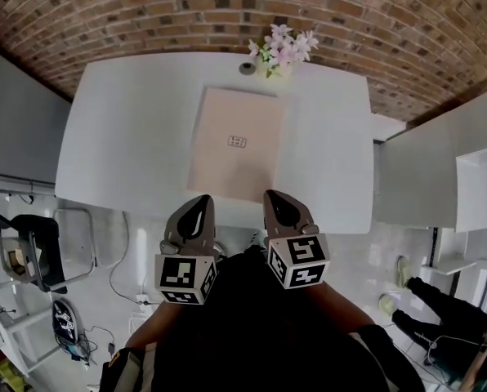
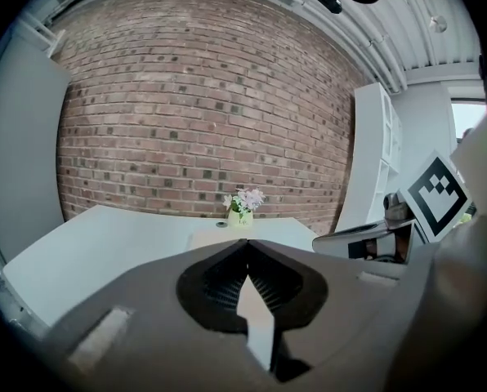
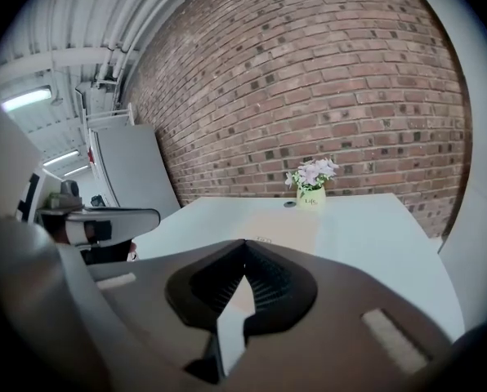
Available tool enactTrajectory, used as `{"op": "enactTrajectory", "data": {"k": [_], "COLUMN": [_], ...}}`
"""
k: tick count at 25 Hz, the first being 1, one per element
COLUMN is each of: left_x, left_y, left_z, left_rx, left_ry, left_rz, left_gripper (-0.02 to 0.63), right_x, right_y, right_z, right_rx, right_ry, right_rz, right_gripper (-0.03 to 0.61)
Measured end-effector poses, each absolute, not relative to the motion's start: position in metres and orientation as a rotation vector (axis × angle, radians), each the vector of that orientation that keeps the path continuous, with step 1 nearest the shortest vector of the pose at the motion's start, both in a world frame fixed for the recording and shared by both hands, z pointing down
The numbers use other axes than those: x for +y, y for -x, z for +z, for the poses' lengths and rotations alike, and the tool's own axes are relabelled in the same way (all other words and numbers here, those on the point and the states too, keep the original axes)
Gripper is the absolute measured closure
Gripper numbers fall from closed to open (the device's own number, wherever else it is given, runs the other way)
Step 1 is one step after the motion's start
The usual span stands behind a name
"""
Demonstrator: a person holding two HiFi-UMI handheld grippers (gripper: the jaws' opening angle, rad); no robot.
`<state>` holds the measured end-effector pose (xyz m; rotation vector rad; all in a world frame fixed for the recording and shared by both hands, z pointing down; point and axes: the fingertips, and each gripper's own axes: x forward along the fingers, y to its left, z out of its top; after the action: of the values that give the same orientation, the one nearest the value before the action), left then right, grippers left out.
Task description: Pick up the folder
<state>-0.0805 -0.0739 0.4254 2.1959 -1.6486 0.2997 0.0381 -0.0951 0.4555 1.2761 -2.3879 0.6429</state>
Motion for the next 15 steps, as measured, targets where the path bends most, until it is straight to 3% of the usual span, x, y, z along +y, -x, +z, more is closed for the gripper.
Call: {"op": "enactTrajectory", "data": {"k": [8,15], "left_x": [-0.101,-0.126], "left_y": [0.075,0.076], "left_z": [0.452,0.492], "left_rx": [-1.592,-1.397], "left_ry": [-2.160,-2.178], "left_rz": [0.349,0.461], "left_gripper": [0.615,0.536], "right_x": [-0.118,-0.132], "right_y": [-0.046,-0.054], "right_z": [0.484,0.510], "right_rx": [-2.329,-2.224], "right_ry": [-1.242,-1.316], "right_rz": [0.683,0.781], "right_gripper": [0.575,0.473]}}
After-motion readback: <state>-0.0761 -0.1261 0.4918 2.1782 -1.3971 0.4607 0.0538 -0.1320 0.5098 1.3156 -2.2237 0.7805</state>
